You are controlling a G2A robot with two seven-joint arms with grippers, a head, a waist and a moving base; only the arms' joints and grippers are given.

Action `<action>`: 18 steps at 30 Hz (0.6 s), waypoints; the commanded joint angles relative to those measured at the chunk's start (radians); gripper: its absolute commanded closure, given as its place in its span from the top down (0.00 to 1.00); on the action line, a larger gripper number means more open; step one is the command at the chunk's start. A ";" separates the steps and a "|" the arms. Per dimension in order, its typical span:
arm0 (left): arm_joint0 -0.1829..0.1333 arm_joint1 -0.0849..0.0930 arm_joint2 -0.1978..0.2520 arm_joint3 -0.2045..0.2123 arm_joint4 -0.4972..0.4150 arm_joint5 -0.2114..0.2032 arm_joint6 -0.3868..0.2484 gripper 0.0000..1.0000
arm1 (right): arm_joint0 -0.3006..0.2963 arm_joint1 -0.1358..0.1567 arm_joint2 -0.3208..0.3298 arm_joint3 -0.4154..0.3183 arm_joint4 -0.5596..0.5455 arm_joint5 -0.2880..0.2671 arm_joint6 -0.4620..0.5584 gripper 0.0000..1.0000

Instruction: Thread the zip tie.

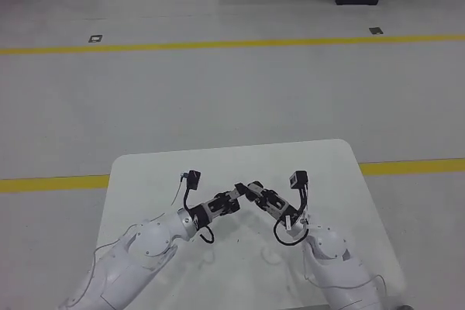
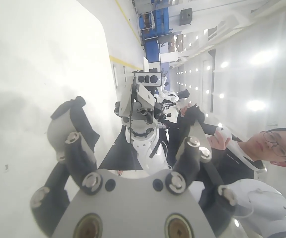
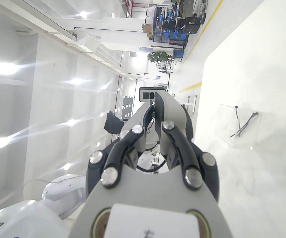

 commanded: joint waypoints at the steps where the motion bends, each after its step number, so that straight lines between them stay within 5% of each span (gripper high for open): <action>1: 0.001 -0.001 -0.001 0.000 -0.004 0.001 -0.002 0.40 | 0.000 0.000 -0.002 0.003 -0.009 0.000 -0.008 0.00; 18: 0.010 -0.009 -0.011 -0.005 -0.008 0.030 -0.017 0.38 | -0.019 0.002 -0.020 -0.029 -0.157 0.000 -0.093 0.00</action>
